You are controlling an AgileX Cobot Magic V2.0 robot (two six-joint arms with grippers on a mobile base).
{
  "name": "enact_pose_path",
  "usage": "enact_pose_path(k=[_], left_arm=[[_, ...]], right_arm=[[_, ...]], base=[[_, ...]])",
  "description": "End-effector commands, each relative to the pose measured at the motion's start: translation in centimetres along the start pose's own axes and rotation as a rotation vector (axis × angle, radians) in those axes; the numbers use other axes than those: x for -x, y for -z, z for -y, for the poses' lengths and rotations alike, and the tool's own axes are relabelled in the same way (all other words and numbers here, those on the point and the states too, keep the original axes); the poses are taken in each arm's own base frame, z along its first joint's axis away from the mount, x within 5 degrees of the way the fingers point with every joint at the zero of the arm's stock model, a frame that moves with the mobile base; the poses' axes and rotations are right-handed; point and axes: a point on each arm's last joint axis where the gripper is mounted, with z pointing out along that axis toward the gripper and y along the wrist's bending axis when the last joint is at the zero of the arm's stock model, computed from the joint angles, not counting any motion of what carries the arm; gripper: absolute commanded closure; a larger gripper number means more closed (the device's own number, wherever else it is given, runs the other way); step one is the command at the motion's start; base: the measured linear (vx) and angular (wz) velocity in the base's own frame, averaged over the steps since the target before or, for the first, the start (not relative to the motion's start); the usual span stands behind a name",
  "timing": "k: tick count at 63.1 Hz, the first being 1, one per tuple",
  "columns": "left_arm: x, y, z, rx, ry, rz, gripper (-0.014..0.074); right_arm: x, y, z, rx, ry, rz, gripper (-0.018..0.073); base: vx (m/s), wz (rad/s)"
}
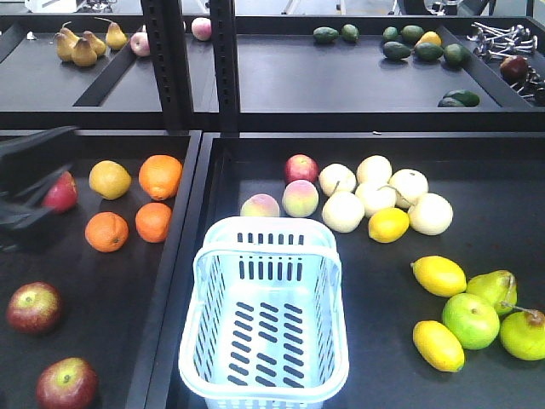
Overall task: Pick three apples into basket with both arms
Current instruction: 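Move the left gripper over the light-blue basket handle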
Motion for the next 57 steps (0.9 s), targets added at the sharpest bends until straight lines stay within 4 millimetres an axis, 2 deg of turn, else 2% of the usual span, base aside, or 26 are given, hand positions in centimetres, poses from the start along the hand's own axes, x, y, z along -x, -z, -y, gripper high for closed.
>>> enact_pose_path(k=[1, 11, 22, 32, 44, 57], left_arm=[[1.8, -1.3, 1.2, -0.049, -0.043, 0.032, 0.0603], [2.6, -3.0, 1.3, 0.022, -0.070, -0.047, 0.0603], [3.9, -3.3, 2.2, 0.039, -0.189, -0.121, 0.0603], [4.4, -3.2, 3.2, -0.040, -0.391, -0.279, 0.0603], [4.2, -3.3, 4.7, -0.260, -0.636, -0.486, 0.0603], [4.3, -5.3, 5.2, -0.302, -0.696, -0.509, 0.0603]], right_arm=[[0.3, 0.1, 0.0, 0.001, 0.016, 0.077, 0.0564], [0.3, 0.1, 0.0, 0.001, 0.016, 0.077, 0.0564], [0.3, 0.1, 0.0, 0.001, 0.016, 0.077, 0.0564], [0.3, 0.1, 0.0, 0.001, 0.016, 0.077, 0.0564], [0.3, 0.1, 0.0, 0.001, 0.016, 0.077, 0.0564], [0.3, 0.1, 0.0, 0.001, 0.016, 0.077, 0.0564]], base=[[0.00, 0.00], [0.00, 0.00], [0.00, 0.00], [0.00, 0.00], [0.00, 0.00], [0.00, 0.00]])
